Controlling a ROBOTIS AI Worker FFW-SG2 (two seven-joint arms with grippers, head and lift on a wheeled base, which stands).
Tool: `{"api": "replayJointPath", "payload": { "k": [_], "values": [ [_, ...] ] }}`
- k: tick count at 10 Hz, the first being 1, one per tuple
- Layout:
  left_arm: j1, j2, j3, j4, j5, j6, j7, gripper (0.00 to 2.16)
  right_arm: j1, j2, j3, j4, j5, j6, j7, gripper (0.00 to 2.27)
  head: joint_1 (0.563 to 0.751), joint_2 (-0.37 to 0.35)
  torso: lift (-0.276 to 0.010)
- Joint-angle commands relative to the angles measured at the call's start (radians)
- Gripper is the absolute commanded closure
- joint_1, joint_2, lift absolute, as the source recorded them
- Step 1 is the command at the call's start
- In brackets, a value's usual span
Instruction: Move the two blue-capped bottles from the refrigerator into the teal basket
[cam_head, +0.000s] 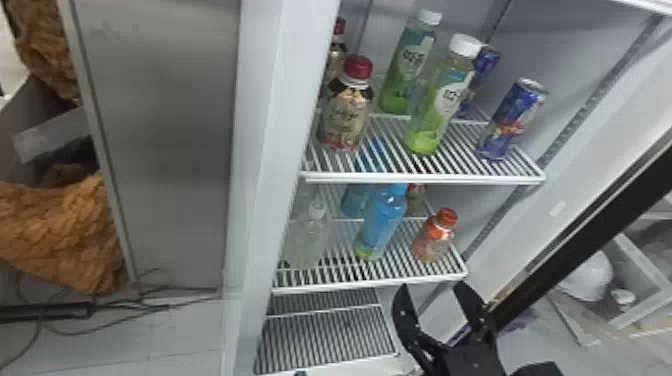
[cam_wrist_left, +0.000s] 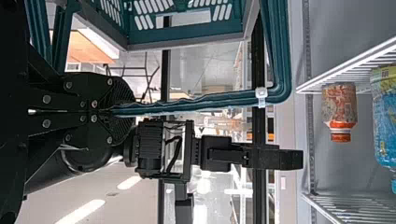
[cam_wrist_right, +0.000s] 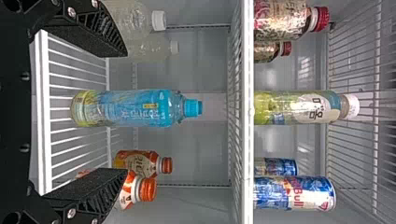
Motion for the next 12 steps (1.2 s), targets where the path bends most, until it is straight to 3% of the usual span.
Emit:
{"api": "replayJointPath", "payload": {
  "k": [1, 7, 12],
  "values": [
    [0.000, 0.000, -0.002, 0.002, 0.000, -0.002, 0.000, 1.14, -0.006, 0.000, 0.000, 0.008, 0.002, -0.002, 0.000, 0.13, 0.695, -0.350, -0.140],
    [-0.005, 0.002, -0.002, 0.002, 0.002, -0.002, 0.000, 1.14, -0.041, -0.002, 0.000, 0.048, 0.008, -0.027, 0.000, 0.13, 0.695, -0.350, -0.140],
    [-0.005, 0.000, -0.002, 0.002, 0.006, -0.002, 0.001, 1.14, -0.124, -0.014, 0.014, 0.143, 0.023, -0.044, 0.000, 0.13, 0.695, -0.350, -0.140]
  ]
}}
